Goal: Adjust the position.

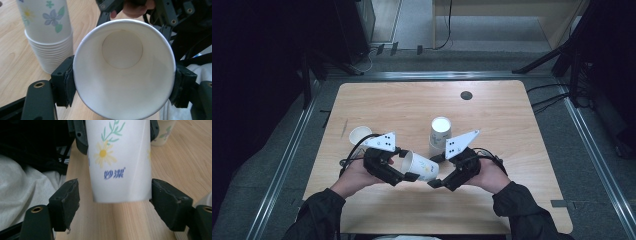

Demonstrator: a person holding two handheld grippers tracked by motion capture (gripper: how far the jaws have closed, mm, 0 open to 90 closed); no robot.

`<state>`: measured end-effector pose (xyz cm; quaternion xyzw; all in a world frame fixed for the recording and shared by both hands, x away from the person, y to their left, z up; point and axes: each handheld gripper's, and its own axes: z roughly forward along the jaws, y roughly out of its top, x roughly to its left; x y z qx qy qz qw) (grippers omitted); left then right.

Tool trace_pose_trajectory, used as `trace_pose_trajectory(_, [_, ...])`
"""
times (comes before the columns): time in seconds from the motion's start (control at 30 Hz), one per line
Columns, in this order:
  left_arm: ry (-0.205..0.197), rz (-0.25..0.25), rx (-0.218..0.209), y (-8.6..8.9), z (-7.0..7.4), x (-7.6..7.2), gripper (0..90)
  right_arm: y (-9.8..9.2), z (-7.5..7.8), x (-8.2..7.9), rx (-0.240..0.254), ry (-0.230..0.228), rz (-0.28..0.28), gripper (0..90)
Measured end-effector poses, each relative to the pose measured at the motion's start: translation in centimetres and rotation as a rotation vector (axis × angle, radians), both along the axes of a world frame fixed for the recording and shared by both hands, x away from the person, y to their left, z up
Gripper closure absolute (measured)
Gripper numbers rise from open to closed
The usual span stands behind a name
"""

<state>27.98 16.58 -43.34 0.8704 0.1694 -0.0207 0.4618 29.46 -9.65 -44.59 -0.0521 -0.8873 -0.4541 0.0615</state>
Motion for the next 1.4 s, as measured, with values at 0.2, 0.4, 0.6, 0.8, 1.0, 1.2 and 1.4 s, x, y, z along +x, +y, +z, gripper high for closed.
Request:
trace_pose_trajectory(0.2, [0.018, -0.023, 0.08, -0.5, -0.4, 0.8, 24.0, -0.8, -0.5, -0.1, -0.047, -0.034, -0.047, 24.5])
trace_pose_trajectory(0.4, [0.016, -0.056, 0.179, -1.9, -1.0, 1.2, 23.9, -1.0, -1.0, -0.4, -0.073, -0.053, -0.096, 25.2])
trace_pose_trajectory(0.6, [0.016, -0.079, 0.261, -3.4, -1.5, 1.3, 23.9, -0.6, -2.0, -0.6, -0.108, -0.049, -0.1, 26.1])
trace_pose_trajectory(0.8, [0.009, -0.095, 0.293, -4.1, -1.7, 1.1, 23.8, 0.0, -3.0, -0.7, -0.148, -0.037, -0.083, 26.8])
trace_pose_trajectory(1.0, [-0.016, -0.106, 0.326, -4.6, -1.8, 0.6, 23.8, 1.0, -3.8, -0.8, -0.178, -0.027, -0.053, 27.8])
trace_pose_trajectory(1.2, [-0.014, -0.113, 0.331, -4.9, -1.9, 0.5, 23.7, 1.4, -4.1, -1.0, -0.186, -0.032, -0.047, 31.0])
trace_pose_trajectory(1.4, [-0.011, -0.116, 0.327, -4.9, -1.9, 0.4, 23.2, 1.3, -4.0, -1.0, -0.182, -0.041, -0.042, 34.4])
